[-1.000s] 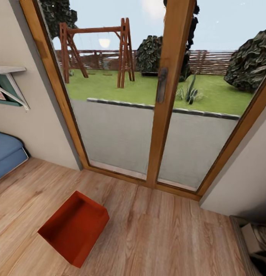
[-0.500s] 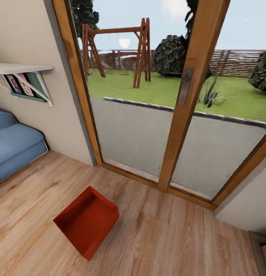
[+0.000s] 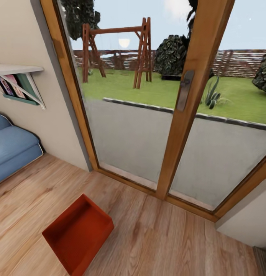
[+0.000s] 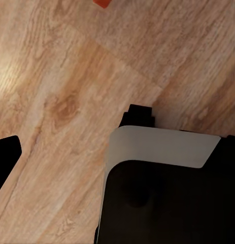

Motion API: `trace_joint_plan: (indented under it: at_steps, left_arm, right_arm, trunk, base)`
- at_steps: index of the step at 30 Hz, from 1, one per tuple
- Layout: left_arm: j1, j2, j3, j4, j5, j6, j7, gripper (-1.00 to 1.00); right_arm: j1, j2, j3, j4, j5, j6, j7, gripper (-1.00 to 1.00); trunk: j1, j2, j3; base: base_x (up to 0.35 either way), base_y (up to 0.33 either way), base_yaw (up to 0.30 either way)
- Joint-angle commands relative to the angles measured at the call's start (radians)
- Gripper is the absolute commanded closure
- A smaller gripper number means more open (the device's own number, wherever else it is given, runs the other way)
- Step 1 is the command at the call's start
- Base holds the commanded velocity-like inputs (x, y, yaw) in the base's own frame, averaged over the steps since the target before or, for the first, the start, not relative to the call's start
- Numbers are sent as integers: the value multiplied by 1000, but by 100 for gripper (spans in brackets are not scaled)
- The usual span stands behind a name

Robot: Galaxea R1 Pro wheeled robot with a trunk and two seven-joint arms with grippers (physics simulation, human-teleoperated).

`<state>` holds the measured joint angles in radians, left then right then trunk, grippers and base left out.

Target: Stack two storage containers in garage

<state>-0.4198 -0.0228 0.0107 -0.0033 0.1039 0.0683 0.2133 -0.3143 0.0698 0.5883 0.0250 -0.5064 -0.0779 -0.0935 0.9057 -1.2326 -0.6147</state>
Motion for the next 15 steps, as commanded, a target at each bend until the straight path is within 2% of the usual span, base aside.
trace_joint_plan:
  at_steps: [1, 8, 15]
  left_arm:
    - [-1, 0, 0, 0, 10, 2, 3, -100]
    - [-1, 0, 0, -1, 10, 2, 3, -100]
    - [-1, 0, 0, -1, 10, 2, 3, -100]
  right_arm:
    - [-1, 1, 8, 3, -9, -4, -1, -100]
    - [-1, 2, 8, 3, -9, 1, -2, -100]
    - [0, 2, 8, 3, -9, -3, -2, -100]
  trunk:
    - [0, 0, -1]
    - [0, 0, -1]
    - [0, 0, -1]
  base:
    - [288, -152, 0]
    - [288, -151, 9]
    - [282, -140, 209]
